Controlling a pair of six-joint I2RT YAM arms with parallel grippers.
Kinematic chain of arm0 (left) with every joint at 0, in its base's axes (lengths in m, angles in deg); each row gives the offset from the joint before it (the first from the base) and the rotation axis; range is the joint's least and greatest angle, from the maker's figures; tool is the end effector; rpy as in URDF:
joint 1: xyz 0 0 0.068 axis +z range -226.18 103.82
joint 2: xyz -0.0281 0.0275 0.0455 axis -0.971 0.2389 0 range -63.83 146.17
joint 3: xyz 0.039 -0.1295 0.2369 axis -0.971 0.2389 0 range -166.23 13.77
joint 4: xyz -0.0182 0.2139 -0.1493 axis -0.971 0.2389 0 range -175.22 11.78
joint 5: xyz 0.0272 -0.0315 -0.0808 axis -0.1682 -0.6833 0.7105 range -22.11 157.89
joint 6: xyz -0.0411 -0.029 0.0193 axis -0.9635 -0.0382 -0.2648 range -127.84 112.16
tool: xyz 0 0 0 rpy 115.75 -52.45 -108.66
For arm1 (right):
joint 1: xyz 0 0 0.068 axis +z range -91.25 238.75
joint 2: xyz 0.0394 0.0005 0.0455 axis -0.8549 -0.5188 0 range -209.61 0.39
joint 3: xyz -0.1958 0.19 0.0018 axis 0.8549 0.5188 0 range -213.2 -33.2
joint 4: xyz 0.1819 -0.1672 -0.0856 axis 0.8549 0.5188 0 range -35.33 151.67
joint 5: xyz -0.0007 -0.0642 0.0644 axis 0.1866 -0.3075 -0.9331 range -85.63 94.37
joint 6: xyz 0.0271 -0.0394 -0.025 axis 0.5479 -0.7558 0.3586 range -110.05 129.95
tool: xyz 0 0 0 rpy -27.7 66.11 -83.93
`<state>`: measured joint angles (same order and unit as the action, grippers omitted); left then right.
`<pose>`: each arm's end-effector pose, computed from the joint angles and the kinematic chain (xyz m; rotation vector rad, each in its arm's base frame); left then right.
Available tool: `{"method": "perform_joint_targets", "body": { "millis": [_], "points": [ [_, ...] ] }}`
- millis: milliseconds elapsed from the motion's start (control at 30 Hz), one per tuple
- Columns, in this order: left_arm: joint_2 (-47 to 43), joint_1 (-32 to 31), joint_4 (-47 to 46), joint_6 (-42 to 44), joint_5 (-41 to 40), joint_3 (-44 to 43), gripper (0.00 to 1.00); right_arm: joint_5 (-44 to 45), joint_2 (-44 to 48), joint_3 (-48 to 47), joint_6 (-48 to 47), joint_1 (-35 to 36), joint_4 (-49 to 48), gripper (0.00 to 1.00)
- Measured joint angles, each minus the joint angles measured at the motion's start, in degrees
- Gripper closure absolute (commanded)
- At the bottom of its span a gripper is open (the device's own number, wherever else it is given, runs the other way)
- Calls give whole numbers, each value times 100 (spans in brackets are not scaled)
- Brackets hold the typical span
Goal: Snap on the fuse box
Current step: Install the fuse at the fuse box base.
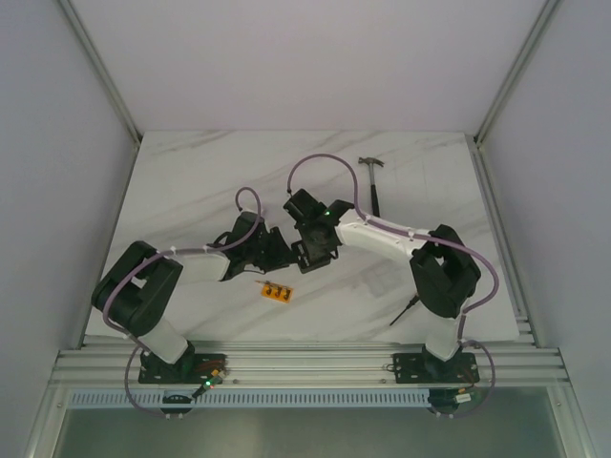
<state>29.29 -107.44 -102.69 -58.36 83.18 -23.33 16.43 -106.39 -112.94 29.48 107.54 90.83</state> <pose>0.2565 -0.1668 0.1400 -0.2520 2.4271 -1.0149 0.2631 0.2891 0.2111 -0.6018 2.5679 0.1222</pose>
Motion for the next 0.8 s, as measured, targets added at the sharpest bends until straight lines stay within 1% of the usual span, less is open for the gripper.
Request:
{"method": "perform_joint_targets", "body": {
  "millis": [333,667,800],
  "points": [
    [-149,-162,186,-7,-70,0,49,-614,85,-2,-26,-374,-50,78],
    [-323,-317,396,-81,-125,0,44,-957,-39,-2,-105,-433,-114,77],
    [-424,-358,459,-122,-205,0,43,-992,-142,-2,-144,-450,-125,78]
  ]
}}
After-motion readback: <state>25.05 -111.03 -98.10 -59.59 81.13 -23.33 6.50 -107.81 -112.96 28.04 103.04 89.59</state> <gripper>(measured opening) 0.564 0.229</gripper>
